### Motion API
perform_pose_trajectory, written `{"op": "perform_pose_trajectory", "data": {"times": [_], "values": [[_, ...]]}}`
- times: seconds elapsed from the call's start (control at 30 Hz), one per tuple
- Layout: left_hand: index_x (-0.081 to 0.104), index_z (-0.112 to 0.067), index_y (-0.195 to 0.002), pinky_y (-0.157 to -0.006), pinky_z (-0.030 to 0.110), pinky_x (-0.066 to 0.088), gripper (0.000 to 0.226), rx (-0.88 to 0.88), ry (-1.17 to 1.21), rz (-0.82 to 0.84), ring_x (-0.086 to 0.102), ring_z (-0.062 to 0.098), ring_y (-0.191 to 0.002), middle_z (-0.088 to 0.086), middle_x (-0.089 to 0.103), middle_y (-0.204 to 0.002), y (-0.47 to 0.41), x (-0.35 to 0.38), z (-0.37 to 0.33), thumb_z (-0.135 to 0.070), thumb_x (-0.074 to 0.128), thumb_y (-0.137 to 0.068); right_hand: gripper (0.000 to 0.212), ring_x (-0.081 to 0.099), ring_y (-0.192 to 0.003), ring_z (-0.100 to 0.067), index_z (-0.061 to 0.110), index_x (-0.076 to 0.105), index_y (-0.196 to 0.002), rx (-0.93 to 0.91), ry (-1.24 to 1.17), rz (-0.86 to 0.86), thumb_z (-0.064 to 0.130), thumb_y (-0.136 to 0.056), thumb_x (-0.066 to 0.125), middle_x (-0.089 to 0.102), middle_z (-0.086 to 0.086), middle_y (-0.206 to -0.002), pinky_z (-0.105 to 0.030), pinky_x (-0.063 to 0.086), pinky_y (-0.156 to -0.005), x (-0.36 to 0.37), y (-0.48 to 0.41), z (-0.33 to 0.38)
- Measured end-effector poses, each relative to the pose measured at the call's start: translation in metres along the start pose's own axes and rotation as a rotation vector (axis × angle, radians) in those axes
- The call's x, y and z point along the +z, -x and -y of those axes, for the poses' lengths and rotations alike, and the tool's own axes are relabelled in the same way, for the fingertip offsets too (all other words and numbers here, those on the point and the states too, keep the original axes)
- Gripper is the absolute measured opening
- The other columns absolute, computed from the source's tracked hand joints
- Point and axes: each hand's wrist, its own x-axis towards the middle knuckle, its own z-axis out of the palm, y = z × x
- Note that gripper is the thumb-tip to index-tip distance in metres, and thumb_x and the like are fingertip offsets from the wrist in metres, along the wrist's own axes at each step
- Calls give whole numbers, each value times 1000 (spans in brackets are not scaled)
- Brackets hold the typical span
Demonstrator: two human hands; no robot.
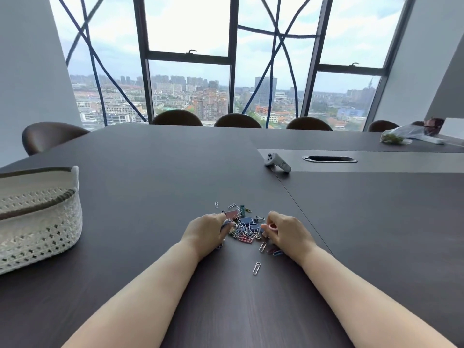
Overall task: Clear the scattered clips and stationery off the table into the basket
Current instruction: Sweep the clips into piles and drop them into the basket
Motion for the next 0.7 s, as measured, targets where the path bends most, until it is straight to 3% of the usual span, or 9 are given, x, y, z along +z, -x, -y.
{"op": "perform_pose_trajectory", "data": {"times": [0.13,0.3,0.43,0.6,0.7], "values": [[45,-13,-82,-67,31,39,32,-16,27,-62,59,31,-90,10,64,-96,-3,-15,0,-39,35,-98,22,54,-62,-16,14,49,-79,17,-116,-44,31,-91,56,65,-3,-76,-21,35,-54,-5,-10,11],[33,-17,-65,-62,34,38,38,-70,127,-195,57,36,-78,14,59,-76,-3,-69,28,-37,39,-97,21,66,-71,-18,17,50,-76,-23,-296,-141,30,-88,61,74,-7,-80,-25,46,-64,-15,-39,58],[41,-14,-72,-61,31,37,34,-76,42,-281,58,33,-75,6,56,-72,19,-123,63,-38,39,-96,20,56,-52,6,19,50,-72,-90,-469,-177,23,-89,60,72,2,-75,-12,41,-55,-20,-63,116],[42,-14,-70,-59,32,35,34,-186,-113,-473,52,28,-66,9,59,-69,64,-198,137,-36,43,-95,28,56,-49,5,25,46,-65,-237,-643,-199,22,-90,58,66,12,-68,-12,41,-48,-20,-96,214],[45,-15,-69,-60,32,39,33,-315,-161,-413,55,28,-68,5,55,-65,93,-226,184,-36,46,-94,28,56,-49,3,27,46,-64,-330,-720,-172,25,-89,59,65,17,-65,-20,43,-52,-6,-109,274]]}}
